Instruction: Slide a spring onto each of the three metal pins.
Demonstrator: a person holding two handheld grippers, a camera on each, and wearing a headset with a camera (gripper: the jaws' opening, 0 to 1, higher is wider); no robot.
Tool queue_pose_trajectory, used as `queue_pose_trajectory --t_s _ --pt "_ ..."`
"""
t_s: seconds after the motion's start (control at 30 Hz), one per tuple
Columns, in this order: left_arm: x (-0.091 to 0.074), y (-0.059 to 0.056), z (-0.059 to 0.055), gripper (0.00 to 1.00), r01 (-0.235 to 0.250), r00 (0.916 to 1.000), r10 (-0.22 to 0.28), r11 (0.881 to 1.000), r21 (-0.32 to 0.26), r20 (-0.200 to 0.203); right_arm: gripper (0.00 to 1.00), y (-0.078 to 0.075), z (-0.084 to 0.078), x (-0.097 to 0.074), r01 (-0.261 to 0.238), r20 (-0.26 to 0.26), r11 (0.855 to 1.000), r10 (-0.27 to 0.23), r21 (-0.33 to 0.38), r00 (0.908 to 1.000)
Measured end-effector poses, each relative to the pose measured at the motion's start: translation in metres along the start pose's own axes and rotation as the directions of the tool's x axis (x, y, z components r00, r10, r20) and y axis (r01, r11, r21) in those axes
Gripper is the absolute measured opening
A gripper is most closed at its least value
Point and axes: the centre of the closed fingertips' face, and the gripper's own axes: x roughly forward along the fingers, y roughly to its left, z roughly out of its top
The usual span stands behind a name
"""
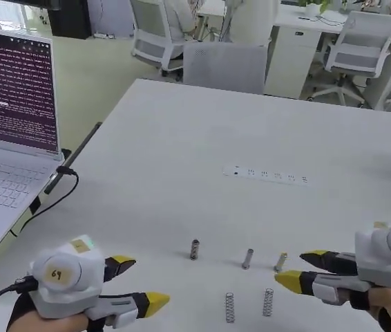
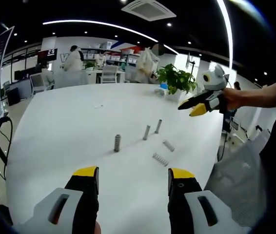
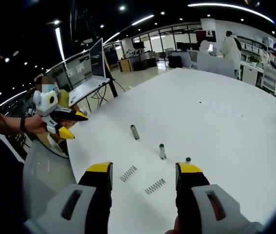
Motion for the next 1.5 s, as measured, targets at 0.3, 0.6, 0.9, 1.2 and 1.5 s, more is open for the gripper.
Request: queue_pose_trajectory --t_s 0.3,0.6,0.9,1.2,1.5 --pt "-0.001 -0.002 0.001 0.53 0.003 1.0 -0.003 1.0 0.002 -0.001 0.52 0.003 -0.012 -0.011 0.015 0.013 1.0 -0.015 0.025 0.9998" --pt "-0.001 -0.002 0.0 0.53 0.002 1.0 -0.002 1.0 0.003 -0.005 0.54 0.009 -0.023 -0.02 0.023 0.024 0.999 -0.024 0.044 0.9994" --pt "0.002 -0.006 0.002 0.53 0.009 0.9999 -0.009 1.0 0.007 -0.006 0.54 0.012 -0.03 -0.024 0.028 0.033 0.997 -0.03 0.067 0.999" --pt "0.004 -0.009 0.002 0.53 0.014 0.9998 -0.014 1.0 0.009 -0.01 0.55 0.015 -0.033 -0.026 0.028 0.033 0.997 -0.03 0.072 0.999" --pt "0.013 -0.014 0.003 0.52 0.028 0.9995 -0.028 1.0 0.007 -0.017 0.56 0.016 -0.041 -0.03 0.031 0.026 0.997 -0.033 0.076 0.9991"
